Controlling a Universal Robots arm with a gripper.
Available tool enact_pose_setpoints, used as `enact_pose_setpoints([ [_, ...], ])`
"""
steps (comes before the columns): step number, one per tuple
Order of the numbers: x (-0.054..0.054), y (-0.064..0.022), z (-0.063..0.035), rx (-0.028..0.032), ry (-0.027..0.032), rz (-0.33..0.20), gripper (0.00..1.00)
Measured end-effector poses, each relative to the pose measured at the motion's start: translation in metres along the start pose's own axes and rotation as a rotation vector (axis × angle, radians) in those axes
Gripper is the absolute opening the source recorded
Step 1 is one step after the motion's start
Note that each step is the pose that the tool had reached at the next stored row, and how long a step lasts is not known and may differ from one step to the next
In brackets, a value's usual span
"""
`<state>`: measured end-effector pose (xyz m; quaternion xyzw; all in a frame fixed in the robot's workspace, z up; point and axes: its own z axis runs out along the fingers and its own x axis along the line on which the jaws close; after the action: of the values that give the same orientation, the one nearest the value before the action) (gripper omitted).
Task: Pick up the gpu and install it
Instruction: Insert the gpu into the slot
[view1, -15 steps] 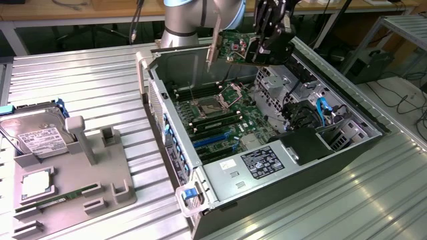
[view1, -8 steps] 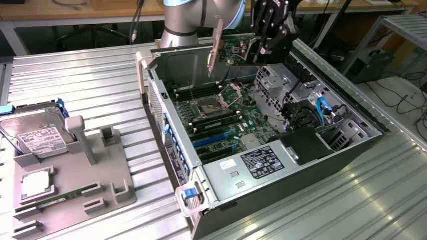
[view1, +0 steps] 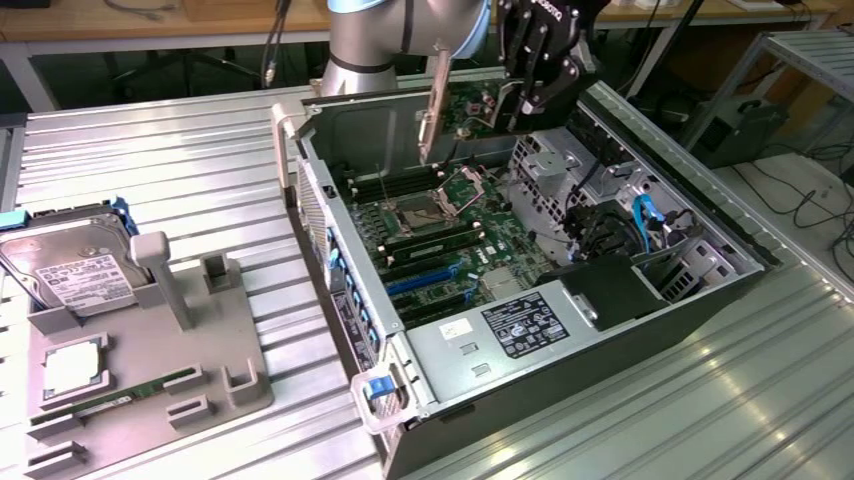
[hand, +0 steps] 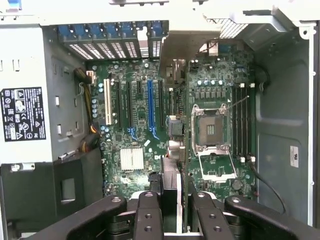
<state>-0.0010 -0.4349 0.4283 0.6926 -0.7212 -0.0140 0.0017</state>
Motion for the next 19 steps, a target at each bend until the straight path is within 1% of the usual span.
enact_pose_setpoints([
  [2,0.000,0.0002,0.0035,0.0001,0.0000,-0.001,0.28],
  [4,0.001,0.0003,0.0050,0.0003,0.0026,0.000,0.28],
  [5,0.001,0.0011,0.0061,0.0011,0.0029,0.000,0.28],
  [7,0.001,0.0043,0.0086,0.0021,0.0019,-0.003,0.28],
  [8,0.001,0.0067,0.0106,0.0019,-0.0014,-0.008,0.28],
  [9,0.001,0.0069,0.0126,0.0018,-0.0025,-0.015,0.28],
  [13,0.001,0.0068,0.0204,0.0016,-0.0025,-0.020,0.28],
  [19,0.001,0.0066,0.0280,0.0075,-0.0025,-0.022,0.28],
])
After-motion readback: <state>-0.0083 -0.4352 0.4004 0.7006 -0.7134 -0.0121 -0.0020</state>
